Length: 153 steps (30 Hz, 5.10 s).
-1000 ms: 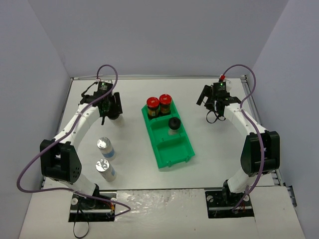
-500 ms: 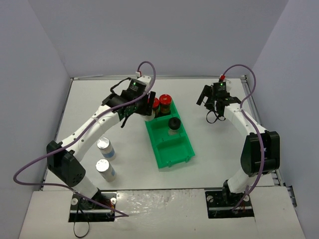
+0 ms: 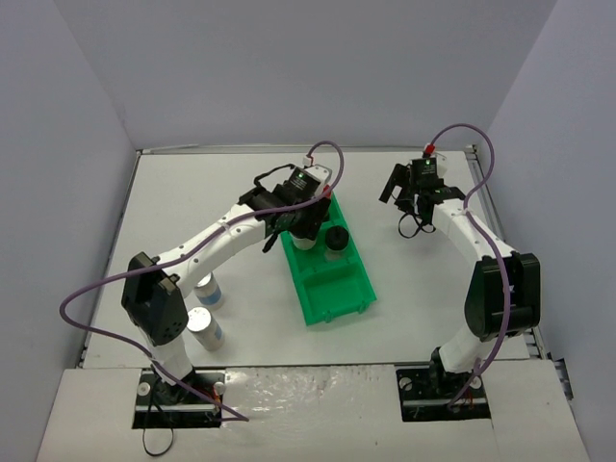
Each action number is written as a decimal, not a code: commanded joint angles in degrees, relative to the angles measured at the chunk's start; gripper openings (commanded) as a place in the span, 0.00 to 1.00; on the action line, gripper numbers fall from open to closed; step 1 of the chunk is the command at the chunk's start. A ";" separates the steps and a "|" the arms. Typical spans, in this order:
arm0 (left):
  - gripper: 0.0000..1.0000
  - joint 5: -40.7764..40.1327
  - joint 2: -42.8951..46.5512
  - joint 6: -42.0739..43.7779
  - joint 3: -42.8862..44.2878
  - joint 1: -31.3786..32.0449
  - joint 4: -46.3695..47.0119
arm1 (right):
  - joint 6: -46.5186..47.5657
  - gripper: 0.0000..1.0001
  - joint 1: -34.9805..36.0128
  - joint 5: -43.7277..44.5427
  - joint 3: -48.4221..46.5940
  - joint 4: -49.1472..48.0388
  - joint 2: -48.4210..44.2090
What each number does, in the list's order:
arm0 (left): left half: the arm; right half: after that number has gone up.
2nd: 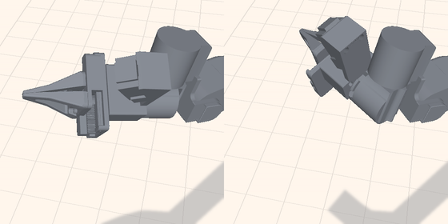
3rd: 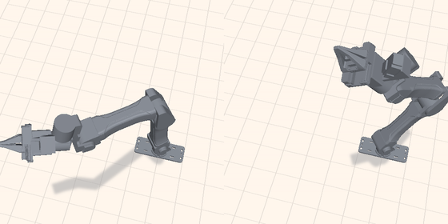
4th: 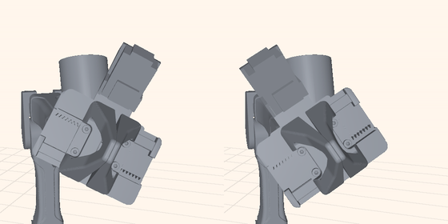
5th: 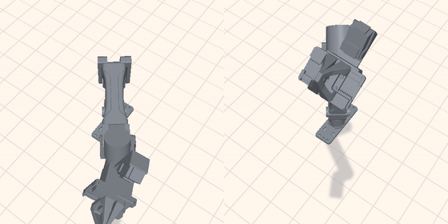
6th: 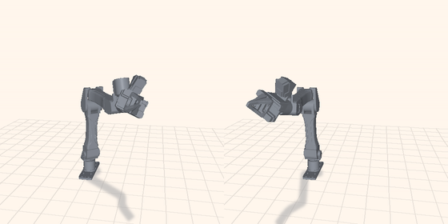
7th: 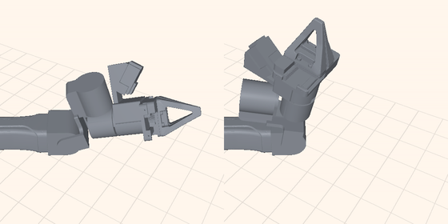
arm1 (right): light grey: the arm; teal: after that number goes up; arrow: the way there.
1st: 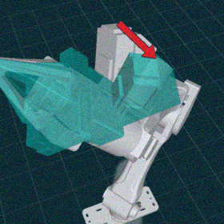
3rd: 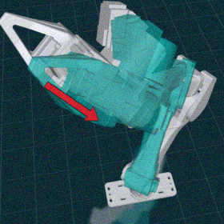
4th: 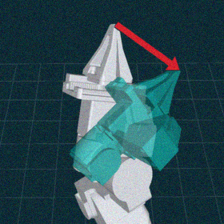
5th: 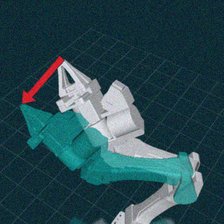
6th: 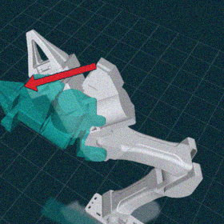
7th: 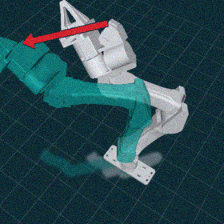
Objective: Organize the condiment bottles
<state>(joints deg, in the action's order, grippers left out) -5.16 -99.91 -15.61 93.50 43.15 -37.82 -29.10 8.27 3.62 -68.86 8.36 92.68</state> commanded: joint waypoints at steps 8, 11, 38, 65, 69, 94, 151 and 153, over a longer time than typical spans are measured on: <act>0.00 0.99 -0.47 0.02 3.00 2.01 2.58 | -0.34 1.00 -0.36 1.04 0.48 -1.86 -2.10; 0.00 0.88 -0.18 -0.17 2.55 2.71 2.53 | -0.34 1.00 -0.34 0.98 0.48 -1.86 -1.92; 0.00 -3.50 -4.45 -0.51 -1.98 4.95 5.68 | -0.25 1.00 -0.36 0.51 0.75 -2.30 -1.47; 0.57 -0.73 -6.63 0.67 0.55 2.38 4.35 | 0.19 1.00 -0.45 0.51 0.04 -2.21 -1.24; 0.68 0.06 -5.64 0.76 0.82 2.55 3.10 | -0.08 1.00 -0.45 0.16 0.04 -2.12 -1.10; 0.82 -16.57 2.29 -3.78 4.82 2.65 -10.05 | -0.17 1.00 -0.36 0.42 0.74 -2.13 -0.91; 0.90 -12.79 34.96 -33.26 -34.19 -18.10 -15.79 | -0.78 1.00 1.39 -0.39 1.43 -3.97 1.55; 0.86 -12.59 34.91 -33.26 -34.19 -18.10 -15.98 | -0.80 1.00 1.40 -0.25 1.50 -3.98 1.53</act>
<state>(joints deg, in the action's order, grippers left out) -17.74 -66.19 -47.64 57.71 25.36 -53.95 -29.54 9.15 2.55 -66.37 6.66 93.67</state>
